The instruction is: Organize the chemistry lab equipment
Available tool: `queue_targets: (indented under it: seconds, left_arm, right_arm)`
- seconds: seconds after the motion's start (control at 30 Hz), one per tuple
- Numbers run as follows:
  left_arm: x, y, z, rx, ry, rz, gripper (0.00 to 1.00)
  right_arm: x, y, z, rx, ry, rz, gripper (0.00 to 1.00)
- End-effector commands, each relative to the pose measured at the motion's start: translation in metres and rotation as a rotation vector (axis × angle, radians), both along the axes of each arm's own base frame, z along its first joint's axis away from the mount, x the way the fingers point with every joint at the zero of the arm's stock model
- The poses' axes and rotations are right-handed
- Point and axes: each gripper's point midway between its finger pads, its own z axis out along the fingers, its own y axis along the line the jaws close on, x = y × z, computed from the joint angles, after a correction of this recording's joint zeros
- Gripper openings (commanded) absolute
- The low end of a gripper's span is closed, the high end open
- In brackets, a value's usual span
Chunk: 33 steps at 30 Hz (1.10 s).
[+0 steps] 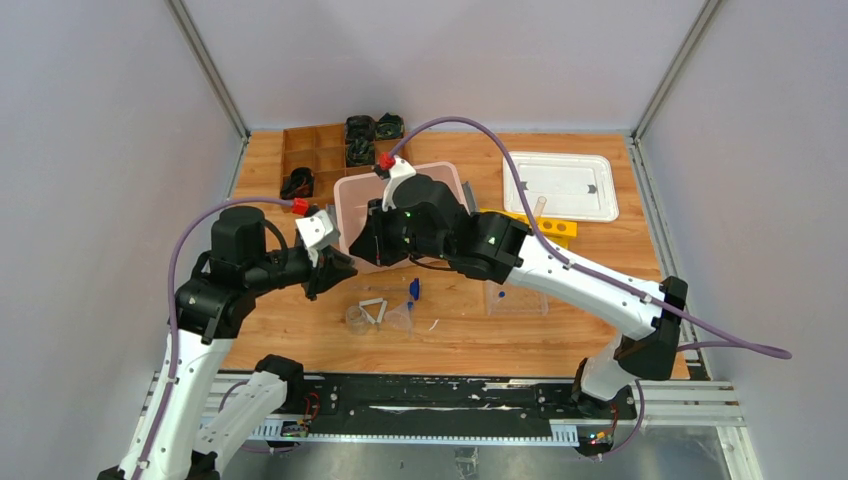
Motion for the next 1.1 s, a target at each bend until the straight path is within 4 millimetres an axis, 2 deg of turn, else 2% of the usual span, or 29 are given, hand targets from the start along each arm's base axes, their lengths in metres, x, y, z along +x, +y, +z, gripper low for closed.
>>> queue_targets:
  seconds: [0.0,0.03,0.07,0.1,0.13,0.17,0.23,0.33,0.43,0.57,0.63,0.73,0.87,0.97,1.07]
  left_arm:
    - [0.009,0.007,0.004,0.024,-0.027,0.057,0.13]
    - [0.011,0.009,0.002,0.033,-0.021,0.075,0.16]
    - [0.013,0.011,0.001,0.042,-0.018,0.089,0.32]
    - [0.014,0.012,0.002,0.046,-0.014,0.099,0.69]
    - [0.015,0.012,0.003,0.048,-0.012,0.102,0.94]
    - [0.015,0.012,0.004,0.048,-0.012,0.106,0.99]
    - [0.015,0.012,0.006,0.041,-0.008,0.111,1.0]
    - [0.013,0.012,0.006,0.031,0.002,0.112,1.0]
    - [0.011,0.012,0.004,0.028,0.009,0.112,1.0]
    - [0.009,0.011,0.0,0.033,0.054,0.111,1.0]
    - [0.009,0.011,-0.005,0.039,0.074,0.113,1.0]
    - [0.013,0.011,-0.009,0.047,0.093,0.124,1.0]
    - [0.014,0.011,-0.008,0.042,0.102,0.132,1.0]
    - [0.013,0.013,-0.012,0.048,0.114,0.146,1.0]
    - [0.009,0.016,-0.021,0.074,0.14,0.141,1.0]
  right_arm:
    - [0.004,-0.012,0.015,0.021,-0.02,-0.021,0.0]
    - [0.004,-0.016,0.015,0.019,-0.017,-0.026,0.0]
    - [0.006,-0.022,0.014,0.015,-0.013,-0.036,0.0]
    - [0.008,-0.029,0.015,0.01,-0.015,-0.047,0.0]
    - [0.011,-0.038,0.013,-0.005,-0.016,-0.064,0.0]
    - [0.015,-0.049,0.011,-0.02,-0.021,-0.086,0.0]
    - [0.024,-0.075,0.003,-0.06,-0.018,-0.134,0.0]
    - [0.038,-0.127,-0.012,-0.125,-0.015,-0.232,0.0]
    - [0.05,-0.19,-0.035,-0.244,-0.049,-0.377,0.0]
    - [0.055,-0.278,-0.066,-0.458,-0.095,-0.584,0.0]
    - [0.054,-0.31,-0.081,-0.521,-0.079,-0.664,0.0]
    - [0.049,-0.334,-0.105,-0.557,-0.041,-0.714,0.0]
    - [0.049,-0.35,-0.139,-0.616,-0.001,-0.776,0.0]
    - [0.053,-0.352,-0.169,-0.631,0.028,-0.801,0.0]
    - [0.06,-0.345,-0.187,-0.604,0.038,-0.81,0.0]
